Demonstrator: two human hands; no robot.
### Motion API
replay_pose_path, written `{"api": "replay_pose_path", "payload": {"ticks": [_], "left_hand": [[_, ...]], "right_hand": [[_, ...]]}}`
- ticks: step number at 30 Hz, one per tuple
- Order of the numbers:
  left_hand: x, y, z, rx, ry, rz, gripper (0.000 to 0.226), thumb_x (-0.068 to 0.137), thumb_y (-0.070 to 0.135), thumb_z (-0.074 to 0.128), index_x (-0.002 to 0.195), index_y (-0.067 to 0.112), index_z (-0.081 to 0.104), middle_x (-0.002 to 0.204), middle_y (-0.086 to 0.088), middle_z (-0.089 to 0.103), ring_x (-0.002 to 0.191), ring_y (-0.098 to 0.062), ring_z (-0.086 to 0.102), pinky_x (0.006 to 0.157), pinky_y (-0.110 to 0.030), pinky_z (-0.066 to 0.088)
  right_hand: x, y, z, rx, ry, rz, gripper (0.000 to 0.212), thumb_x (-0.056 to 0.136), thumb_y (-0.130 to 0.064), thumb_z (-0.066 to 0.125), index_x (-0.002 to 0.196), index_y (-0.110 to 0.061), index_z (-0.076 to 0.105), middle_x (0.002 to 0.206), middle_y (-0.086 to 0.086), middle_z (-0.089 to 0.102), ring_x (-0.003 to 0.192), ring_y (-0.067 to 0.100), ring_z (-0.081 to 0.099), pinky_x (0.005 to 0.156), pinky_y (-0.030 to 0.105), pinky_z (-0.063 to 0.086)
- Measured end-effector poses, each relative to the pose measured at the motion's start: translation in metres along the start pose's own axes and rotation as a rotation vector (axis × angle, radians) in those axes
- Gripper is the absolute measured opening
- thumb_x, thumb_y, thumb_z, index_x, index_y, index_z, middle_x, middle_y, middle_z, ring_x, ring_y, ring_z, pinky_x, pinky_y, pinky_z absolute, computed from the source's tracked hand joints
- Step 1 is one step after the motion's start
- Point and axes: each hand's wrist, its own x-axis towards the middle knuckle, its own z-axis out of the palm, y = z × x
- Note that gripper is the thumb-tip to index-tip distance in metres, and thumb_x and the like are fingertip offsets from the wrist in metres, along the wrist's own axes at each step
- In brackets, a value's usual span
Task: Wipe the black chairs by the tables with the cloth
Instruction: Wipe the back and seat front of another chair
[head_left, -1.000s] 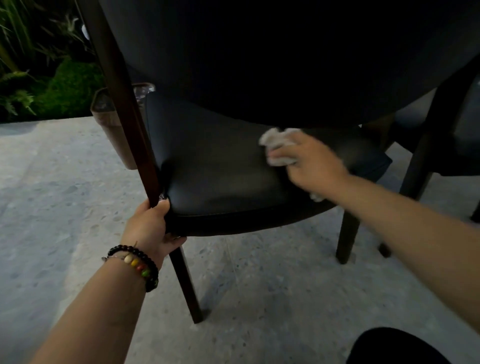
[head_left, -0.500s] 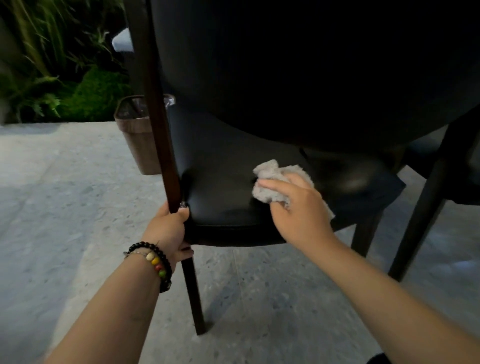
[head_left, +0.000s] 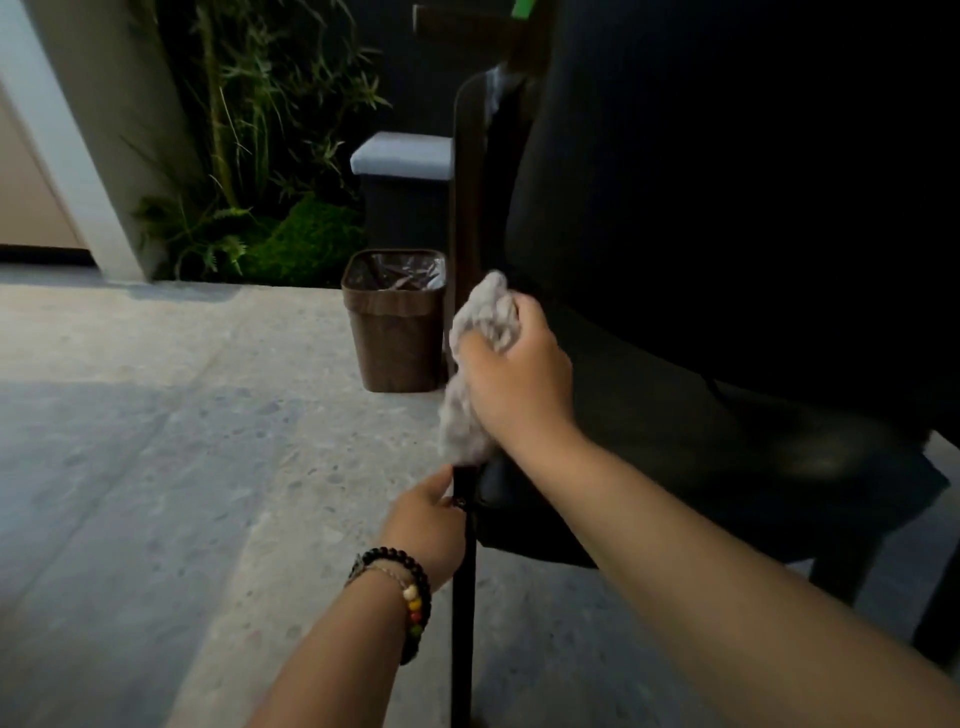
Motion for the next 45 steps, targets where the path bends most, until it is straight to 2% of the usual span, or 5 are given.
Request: {"api": "replay_pose_path", "payload": {"ticks": [6,13,25,34,45], "left_hand": [[0.017,-0.007,-0.005,-0.011,-0.014,0.002,0.037,0.095,-0.006,0.041,0.121,0.008,0.063,0.099,0.002,0.063,0.071,0.002,0.049,0.045,0.000,0.036],[0.028,-0.006,0.009,-0.098,0.002,-0.088,0.034,0.093,-0.004,0.042,0.120,0.005,0.062,0.089,-0.002,0.066,0.089,-0.021,0.063,0.077,-0.027,0.050],[0.016,0.012,-0.010,-0.297,0.030,0.059,0.024,0.096,0.008,0.051,0.103,0.027,0.064,0.075,0.018,0.067,0.059,0.005,0.061,0.045,-0.005,0.041],[0.007,0.030,-0.012,-0.382,-0.031,0.281,0.053,0.093,0.016,0.061,0.141,0.031,0.045,0.135,0.016,0.050,0.129,-0.007,0.044,0.108,-0.037,0.041],[0.012,0.036,-0.042,-0.603,0.185,0.236,0.037,0.096,0.006,0.052,0.128,0.024,0.053,0.123,0.005,0.059,0.106,-0.007,0.055,0.094,-0.027,0.044]], "right_hand": [[-0.025,0.012,-0.023,-0.801,-0.041,-1.233,0.035,0.097,-0.012,0.042,0.121,-0.014,0.067,0.129,0.024,0.059,0.127,0.038,0.051,0.100,0.047,0.045],[0.023,-0.034,0.029,-1.893,-0.612,-0.849,0.036,0.102,-0.026,0.037,0.127,-0.013,0.060,0.135,0.021,0.050,0.130,0.042,0.039,0.112,0.067,0.001],[0.070,-0.096,0.031,-1.659,-0.153,-0.601,0.036,0.092,-0.035,0.052,0.123,-0.019,0.062,0.136,0.015,0.047,0.133,0.046,0.030,0.103,0.076,-0.010],[0.133,-0.170,0.043,-1.497,-0.132,-0.248,0.029,0.077,-0.034,0.059,0.097,-0.013,0.059,0.075,0.013,0.052,0.060,0.035,0.048,0.086,0.065,0.037],[0.058,-0.095,0.020,-1.799,-0.343,-0.860,0.036,0.088,-0.045,0.056,0.111,-0.019,0.064,0.112,0.009,0.062,0.107,0.031,0.054,0.101,0.048,0.029]]}}
